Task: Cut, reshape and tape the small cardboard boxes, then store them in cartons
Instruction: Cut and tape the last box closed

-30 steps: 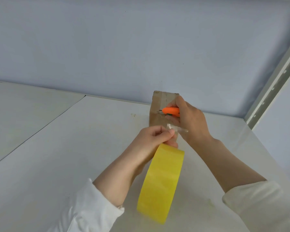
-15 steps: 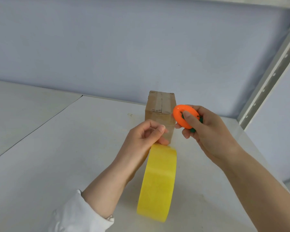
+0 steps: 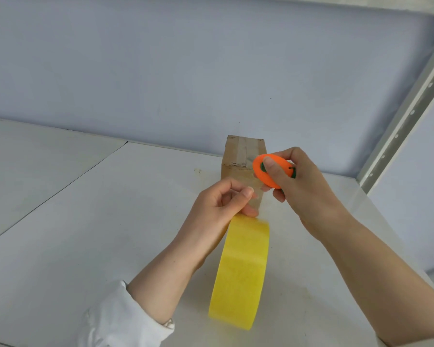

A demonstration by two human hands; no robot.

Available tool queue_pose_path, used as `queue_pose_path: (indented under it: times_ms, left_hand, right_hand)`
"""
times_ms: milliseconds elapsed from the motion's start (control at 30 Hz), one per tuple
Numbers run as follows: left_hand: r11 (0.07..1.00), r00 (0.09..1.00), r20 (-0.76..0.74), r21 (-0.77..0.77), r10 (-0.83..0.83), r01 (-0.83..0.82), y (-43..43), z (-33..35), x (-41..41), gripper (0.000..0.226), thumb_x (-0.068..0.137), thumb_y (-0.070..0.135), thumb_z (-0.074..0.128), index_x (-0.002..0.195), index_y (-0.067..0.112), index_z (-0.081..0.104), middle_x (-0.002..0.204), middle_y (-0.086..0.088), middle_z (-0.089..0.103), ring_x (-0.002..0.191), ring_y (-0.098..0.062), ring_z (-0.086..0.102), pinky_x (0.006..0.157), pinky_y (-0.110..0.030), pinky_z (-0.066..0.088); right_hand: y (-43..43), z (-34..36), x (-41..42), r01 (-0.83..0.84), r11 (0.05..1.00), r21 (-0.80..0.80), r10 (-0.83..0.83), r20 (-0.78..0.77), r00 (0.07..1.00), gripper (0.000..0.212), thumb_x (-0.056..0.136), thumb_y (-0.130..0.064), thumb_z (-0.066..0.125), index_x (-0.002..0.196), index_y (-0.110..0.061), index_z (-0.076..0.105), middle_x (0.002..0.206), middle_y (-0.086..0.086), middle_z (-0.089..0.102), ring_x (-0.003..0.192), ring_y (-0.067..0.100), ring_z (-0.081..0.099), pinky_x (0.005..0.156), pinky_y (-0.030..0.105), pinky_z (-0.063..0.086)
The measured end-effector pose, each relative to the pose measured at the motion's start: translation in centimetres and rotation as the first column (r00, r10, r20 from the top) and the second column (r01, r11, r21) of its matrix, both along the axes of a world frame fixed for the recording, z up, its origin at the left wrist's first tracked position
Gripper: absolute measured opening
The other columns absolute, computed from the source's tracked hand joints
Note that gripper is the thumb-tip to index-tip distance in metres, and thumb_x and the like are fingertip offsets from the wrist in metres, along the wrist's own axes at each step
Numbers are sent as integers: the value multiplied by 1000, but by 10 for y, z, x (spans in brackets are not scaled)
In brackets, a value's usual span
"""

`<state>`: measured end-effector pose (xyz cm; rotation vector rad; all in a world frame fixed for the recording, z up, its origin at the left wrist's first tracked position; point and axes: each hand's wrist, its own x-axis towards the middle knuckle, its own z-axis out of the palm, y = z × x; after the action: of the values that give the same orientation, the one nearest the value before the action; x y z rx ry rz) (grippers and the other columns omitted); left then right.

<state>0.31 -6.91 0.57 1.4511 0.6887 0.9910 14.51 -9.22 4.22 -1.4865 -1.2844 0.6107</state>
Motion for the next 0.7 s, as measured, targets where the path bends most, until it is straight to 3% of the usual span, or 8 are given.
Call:
queue_pose_path:
  times_ms: [133, 233, 333, 433, 533, 633, 700]
  left_hand:
    - [1000, 1000, -11, 16, -1, 1, 0, 0, 0, 11, 90, 23, 55, 82, 19, 63, 65, 2, 67, 65, -5, 64, 65, -15, 48]
    - [1000, 1000, -24, 31, 3, -2, -1, 0, -1, 11, 91, 22, 55, 84, 20, 64, 64, 5, 67, 67, -4, 65, 68, -17, 49]
    - [999, 999, -39, 32, -14, 15, -3, 1, -3, 9, 90, 20, 57, 84, 20, 63, 66, 5, 69, 70, -5, 67, 73, -20, 48]
    - [999, 996, -69, -2, -51, 51, -5, 4, -7, 5, 88, 17, 60, 87, 17, 64, 75, 2, 70, 76, -5, 68, 81, -21, 49]
    - [998, 991, -122, 3, -57, 58, -6, 6, -12, 6, 88, 14, 60, 92, 12, 64, 80, 1, 71, 78, -4, 68, 81, -17, 49]
    - [999, 981, -193, 43, -19, 27, -10, 11, -16, 13, 86, 16, 62, 99, 13, 63, 82, 1, 73, 82, -5, 67, 85, -22, 48]
    - [999, 974, -224, 49, 20, -9, -13, 14, -18, 36, 82, 18, 67, 115, 15, 53, 78, 6, 72, 82, -4, 66, 85, -23, 45]
  right_hand:
    - [-4, 5, -6, -100, 982, -161, 116, 91, 989, 45, 87, -58, 37, 86, -17, 55, 69, -8, 50, 59, 2, 48, 58, 16, 35]
    - [-10, 3, -9, -126, 985, -113, 147, 196, 969, 18, 82, -50, 56, 84, -34, 49, 78, -18, 54, 61, -14, 51, 56, 5, 39]
    - [-12, 0, -12, -77, 997, 17, 68, 305, 950, 18, 88, -27, 61, 83, -37, 47, 85, -21, 55, 73, -16, 51, 64, 2, 38]
    - [-15, -5, -21, -39, 986, 164, -19, 340, 940, 19, 88, -18, 63, 86, -31, 49, 86, -24, 54, 77, -18, 49, 67, 1, 37]
    - [-17, -15, -30, -5, 941, 338, -140, 405, 904, 13, 86, -14, 65, 94, -22, 56, 89, -15, 58, 79, -3, 52, 70, 2, 36]
    - [-18, -22, -33, 5, 891, 455, -225, 430, 874, 17, 83, -17, 61, 99, -12, 62, 93, -1, 63, 81, 9, 53, 71, 3, 36]
    - [-19, -23, -37, 7, 870, 493, -242, 414, 877, 18, 83, -17, 61, 100, -10, 63, 94, 2, 63, 82, 10, 53, 72, 3, 37]
